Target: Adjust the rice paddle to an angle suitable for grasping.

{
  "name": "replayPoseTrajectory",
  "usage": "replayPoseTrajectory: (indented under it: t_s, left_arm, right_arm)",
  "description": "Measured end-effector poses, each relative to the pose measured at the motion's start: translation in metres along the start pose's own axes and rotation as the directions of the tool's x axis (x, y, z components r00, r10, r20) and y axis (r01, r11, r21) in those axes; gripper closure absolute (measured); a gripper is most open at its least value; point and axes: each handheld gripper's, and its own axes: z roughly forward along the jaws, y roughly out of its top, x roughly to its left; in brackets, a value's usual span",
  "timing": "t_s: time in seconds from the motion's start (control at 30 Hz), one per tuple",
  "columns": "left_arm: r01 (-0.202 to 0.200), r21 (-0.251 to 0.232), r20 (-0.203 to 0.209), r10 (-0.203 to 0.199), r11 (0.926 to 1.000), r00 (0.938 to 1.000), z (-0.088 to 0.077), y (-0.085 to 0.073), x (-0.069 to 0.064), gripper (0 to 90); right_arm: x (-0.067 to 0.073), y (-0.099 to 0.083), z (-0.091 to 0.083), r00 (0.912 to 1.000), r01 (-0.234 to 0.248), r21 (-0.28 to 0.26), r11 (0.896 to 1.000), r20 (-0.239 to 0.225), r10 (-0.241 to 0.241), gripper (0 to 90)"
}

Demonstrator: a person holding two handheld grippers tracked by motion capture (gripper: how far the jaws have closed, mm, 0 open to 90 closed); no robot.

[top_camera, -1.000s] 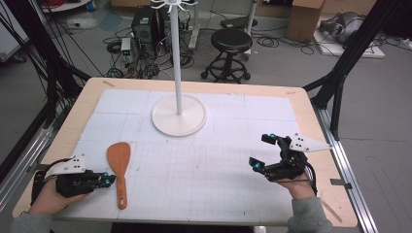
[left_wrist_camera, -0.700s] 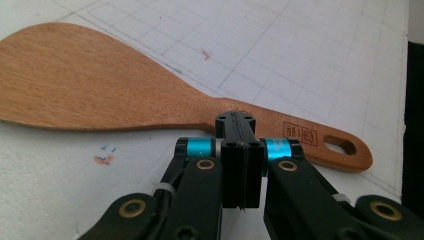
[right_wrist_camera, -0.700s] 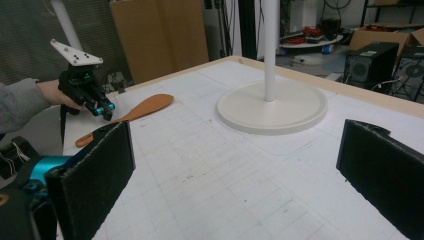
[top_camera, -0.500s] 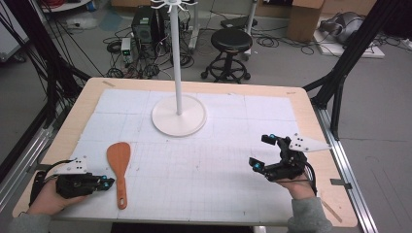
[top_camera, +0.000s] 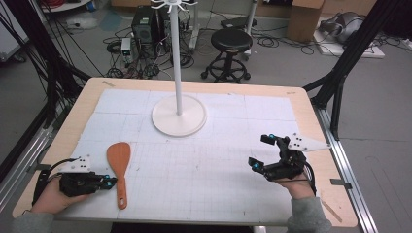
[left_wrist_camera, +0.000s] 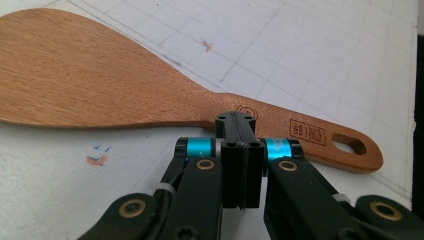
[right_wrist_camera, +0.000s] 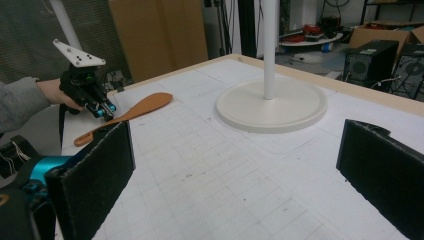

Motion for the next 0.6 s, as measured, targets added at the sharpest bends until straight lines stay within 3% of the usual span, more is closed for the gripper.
replayPoseTrajectory:
  t_s: [0.6]
  left_arm:
    - [0.029, -0.009, -0.010, -0.029, 0.9995, 0.9995, 0.0091, 0.0065, 0.0002, 89.6]
  right_arm:
    - [-0.0008, -0.0011, 0.0061, 1.0000, 0.000, 0.029, 1.000, -0.002, 0.000, 1.0]
